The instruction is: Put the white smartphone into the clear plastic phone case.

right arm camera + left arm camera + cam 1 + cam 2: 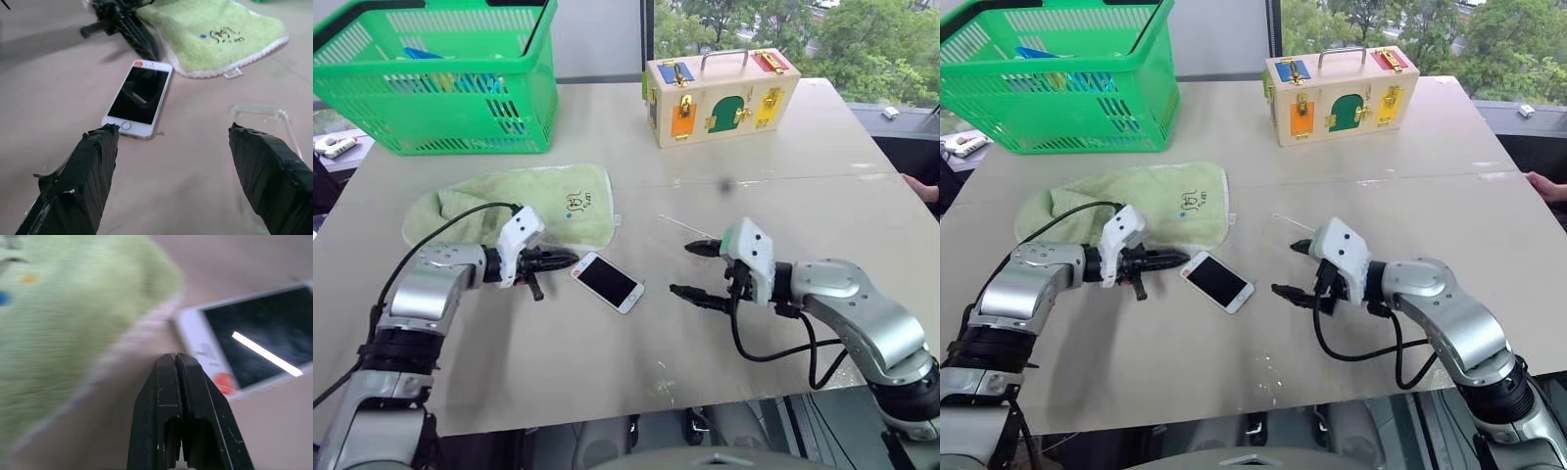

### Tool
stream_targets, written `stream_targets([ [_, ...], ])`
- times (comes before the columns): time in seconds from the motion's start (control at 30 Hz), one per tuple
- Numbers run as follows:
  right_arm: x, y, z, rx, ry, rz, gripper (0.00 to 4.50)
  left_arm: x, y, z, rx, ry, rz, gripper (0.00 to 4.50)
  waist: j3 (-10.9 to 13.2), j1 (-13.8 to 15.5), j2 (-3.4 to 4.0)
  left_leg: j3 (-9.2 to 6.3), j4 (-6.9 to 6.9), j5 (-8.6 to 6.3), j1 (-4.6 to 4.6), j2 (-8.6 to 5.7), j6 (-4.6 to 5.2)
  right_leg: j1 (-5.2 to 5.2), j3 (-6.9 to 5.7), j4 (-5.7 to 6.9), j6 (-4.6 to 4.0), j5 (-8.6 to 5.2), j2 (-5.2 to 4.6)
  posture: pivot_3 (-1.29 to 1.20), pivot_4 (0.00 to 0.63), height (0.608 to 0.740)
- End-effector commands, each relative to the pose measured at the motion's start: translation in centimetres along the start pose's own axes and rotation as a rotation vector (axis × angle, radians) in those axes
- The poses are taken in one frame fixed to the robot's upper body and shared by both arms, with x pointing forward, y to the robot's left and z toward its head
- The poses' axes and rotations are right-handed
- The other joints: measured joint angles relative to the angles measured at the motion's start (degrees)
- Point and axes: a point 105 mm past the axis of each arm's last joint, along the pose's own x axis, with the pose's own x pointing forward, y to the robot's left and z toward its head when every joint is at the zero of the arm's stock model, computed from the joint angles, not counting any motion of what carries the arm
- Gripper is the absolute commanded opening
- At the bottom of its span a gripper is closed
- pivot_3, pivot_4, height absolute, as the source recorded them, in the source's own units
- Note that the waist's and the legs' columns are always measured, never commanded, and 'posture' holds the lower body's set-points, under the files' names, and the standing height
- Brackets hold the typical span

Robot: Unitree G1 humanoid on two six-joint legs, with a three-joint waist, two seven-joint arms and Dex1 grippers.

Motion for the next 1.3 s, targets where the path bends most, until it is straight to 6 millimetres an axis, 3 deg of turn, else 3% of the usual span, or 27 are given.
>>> stream_targets([
  [0.03, -0.5, 0.2, 0.9, -0.039, -0.034, -0.015, 3.88, 0.6, -3.8, 0.1, -0.011, -0.012, -0.189, 0.04, 0.01, 0.09, 0.0, 0.0, 0.0, 0.0, -0.01, 0.0, 0.0, 0.0, 0.0, -0.01, -0.01, -0.01, -0.02, 0.0, 0.15, 0.74],
  [0.23, -0.5, 0.9, -0.3, 0.008, 0.0, 0.048, 3.88, 2.3, -5.8, 0.9, -0.007, -0.048, -0.241, 0.04, 0.02, 0.79, 0.02, -0.15, 0.06, 0.01, -0.01, -0.03, 0.01, 0.02, -0.13, 0.03, -0.18, -0.12, -0.04, 0.0, 0.15, 0.74],
  [0.3, -0.4, 1.4, -0.6, 0.021, 0.008, 0.091, 4.4, 2.7, -6.0, 1.3, -0.01, -0.066, -0.236, 0.0, 0.02, 0.83, 0.02, -0.16, 0.07, 0.01, -0.01, -0.03, 0.02, 0.03, -0.12, 0.03, -0.18, -0.12, -0.03, 0.0, 0.15, 0.74],
  [0.57, 1.5, 1.7, -3.4, -0.092, 0.117, 0.259, 4.47, 0.9, -4.5, 1.3, -0.017, -0.076, -0.148, 0.0, 0.02, 0.23, 0.02, -0.21, 0.07, 0.01, -0.04, 0.0, 0.02, 0.01, -0.13, 0.04, -0.17, -0.11, 0.15, 0.0, 0.15, 0.74],
  [0.9, 4.2, 0.4, -7.0, -0.134, 0.245, 0.308, 4.47, -0.5, -5.6, 2.4, -0.028, -0.162, -0.099, 0.0, 0.01, 0.02, 0.0, -0.2, 0.08, 0.02, -0.06, 0.01, 0.01, 0.02, -0.12, 0.02, 0.01, 0.0, 0.12, 0.0, 0.15, 0.74],
  [1.03, 4.4, 0.6, -8.9, -0.109, 0.31, 0.345, 4.47, -0.6, -5.8, 2.6, -0.032, -0.184, -0.07, 0.0, -0.01, -0.11, 0.0, -0.14, 0.06, 0.01, 0.47, 0.06, 0.0, 0.38, -0.12, 0.1, -0.19, -0.11, 0.14, 0.0, 0.15, 0.74],
  [1.07, 4.3, 0.6, -9.1, -0.106, 0.317, 0.352, 3.96, -0.6, -5.8, 2.6, -0.034, -0.19, -0.063, 0.0, -0.03, -0.09, 0.01, -0.17, 0.06, 0.01, 0.51, 0.08, -0.01, 0.37, -0.16, 0.09, -0.2, -0.12, 0.09, 0.0, 0.15, 0.74],
  [1.17, 3.9, 0.6, -9.4, -0.1, 0.323, 0.364, 3.01, -0.6, -5.7, 2.6, -0.035, -0.199, -0.051, 0.0, -0.07, 0.05, 0.01, -0.2, 0.06, 0.01, 0.53, 0.09, -0.02, 0.37, -0.2, 0.11, -0.25, -0.1, 0.04, 0.0, 0.15, 0.74],
  [1.3, 3.0, 0.3, -9.3, -0.105, 0.323, 0.344, 2.98, -0.4, -5.2, 2.9, -0.033, -0.22, -0.042, 0.0, -0.08, 0.17, 0.01, -0.17, 0.04, 0.01, 0.47, 0.05, -0.03, 0.37, -0.21, 0.07, -0.25, -0.1, -0.04, 0.0, 0.15, 0.74],
])
